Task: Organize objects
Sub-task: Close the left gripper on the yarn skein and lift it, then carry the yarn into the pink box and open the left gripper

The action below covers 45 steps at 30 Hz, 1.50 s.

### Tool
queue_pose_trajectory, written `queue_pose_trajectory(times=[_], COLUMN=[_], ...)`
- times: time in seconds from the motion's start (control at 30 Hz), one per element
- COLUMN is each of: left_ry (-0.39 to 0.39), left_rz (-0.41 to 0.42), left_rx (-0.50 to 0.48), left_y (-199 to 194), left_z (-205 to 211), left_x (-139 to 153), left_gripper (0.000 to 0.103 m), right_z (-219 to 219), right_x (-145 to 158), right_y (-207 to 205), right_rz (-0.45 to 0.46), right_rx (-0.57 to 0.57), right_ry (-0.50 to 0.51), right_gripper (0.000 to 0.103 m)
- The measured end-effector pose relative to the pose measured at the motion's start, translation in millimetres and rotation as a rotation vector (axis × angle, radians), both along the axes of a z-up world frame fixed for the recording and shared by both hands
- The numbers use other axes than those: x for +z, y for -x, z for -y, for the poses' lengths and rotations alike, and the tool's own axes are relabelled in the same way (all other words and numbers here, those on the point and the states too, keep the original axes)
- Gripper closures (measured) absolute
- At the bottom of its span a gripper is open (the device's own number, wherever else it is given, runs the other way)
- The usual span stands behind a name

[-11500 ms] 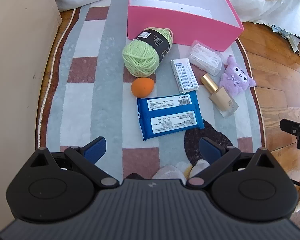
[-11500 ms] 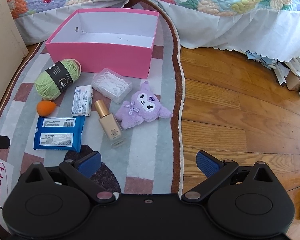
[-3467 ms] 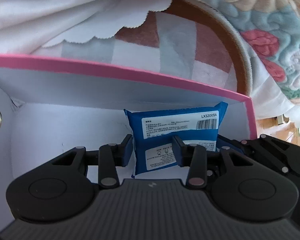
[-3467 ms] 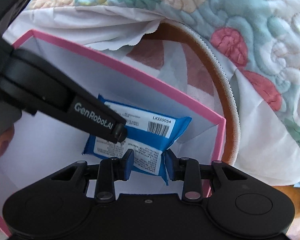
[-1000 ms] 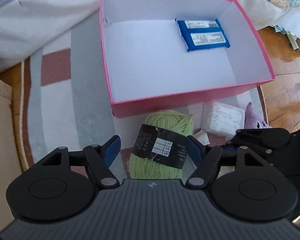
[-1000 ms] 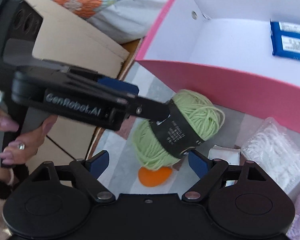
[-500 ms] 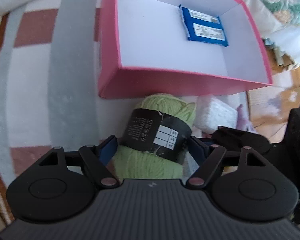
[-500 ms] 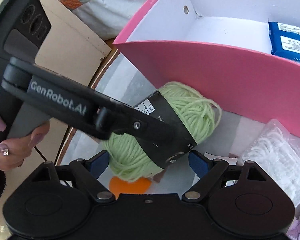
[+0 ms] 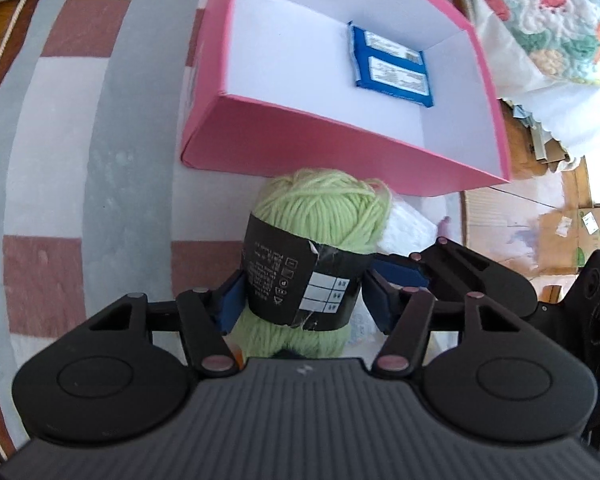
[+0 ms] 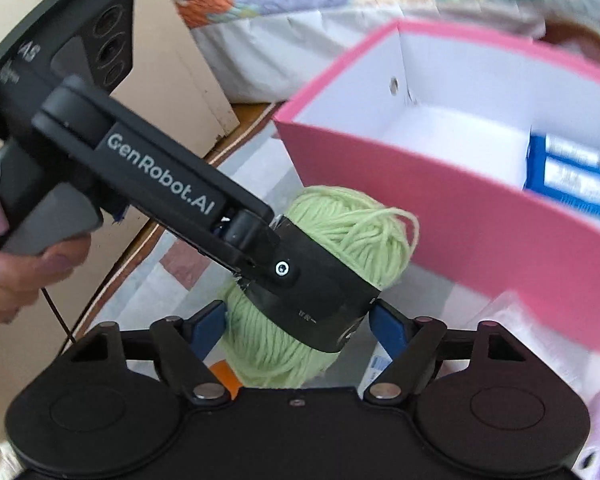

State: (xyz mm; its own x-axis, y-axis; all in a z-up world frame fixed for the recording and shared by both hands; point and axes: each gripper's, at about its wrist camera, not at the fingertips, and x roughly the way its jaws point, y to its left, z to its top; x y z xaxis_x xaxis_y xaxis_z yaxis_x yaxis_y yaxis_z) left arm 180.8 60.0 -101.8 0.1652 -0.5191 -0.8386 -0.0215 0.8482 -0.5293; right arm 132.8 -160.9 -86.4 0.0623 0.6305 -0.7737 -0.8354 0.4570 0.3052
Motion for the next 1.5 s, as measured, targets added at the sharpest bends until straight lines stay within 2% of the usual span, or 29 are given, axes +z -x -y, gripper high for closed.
queue_pose_trajectory(times=[0.23, 0.53, 0.77, 0.93, 1.13, 1.33, 1.5], left_ry=[0.012, 0.014, 0.041, 0.043, 0.062, 0.095, 0.104], left_rz=[0.047, 0.161, 0.243, 0.271, 0.235, 0.146, 0.075], left_rx=[-0.012, -0.051, -0.068, -0.078, -0.041, 0.038, 0.065], left_y=[14.4, 18.6, 1.0, -28.7, -72.9, -108.8, -125.7], left_z=[10.5, 33.6, 54.3, 75.8, 93.3, 96.8, 97.3], left_x=[41.8, 113.5, 168.0, 187.1, 173.3, 126.3, 82.6], left_gripper=[0.043, 0.044, 0.044, 0.044, 0.044, 0.044, 0.044], right_z=[23.3, 51.5, 73.0, 81.0, 83.2, 78.6, 66.5], right_x=[37.7, 95.8, 142.5, 159.0, 149.1, 108.8, 72.5], right_y=[-2.2, -20.2, -43.3, -78.8, -125.8, -164.5, -175.1], right_rz=[0.048, 0.085, 0.146, 0.152, 0.102, 0.030, 0.004], right_rx=[0.015, -0.014, -0.060, -0.109, -0.166, -0.177, -0.196], right_ry=[-0.017, -0.075, -0.115, -0.110, -0.075, -0.054, 0.012], right_gripper=[0.026, 0.026, 0.026, 0.026, 0.026, 0.026, 0.026])
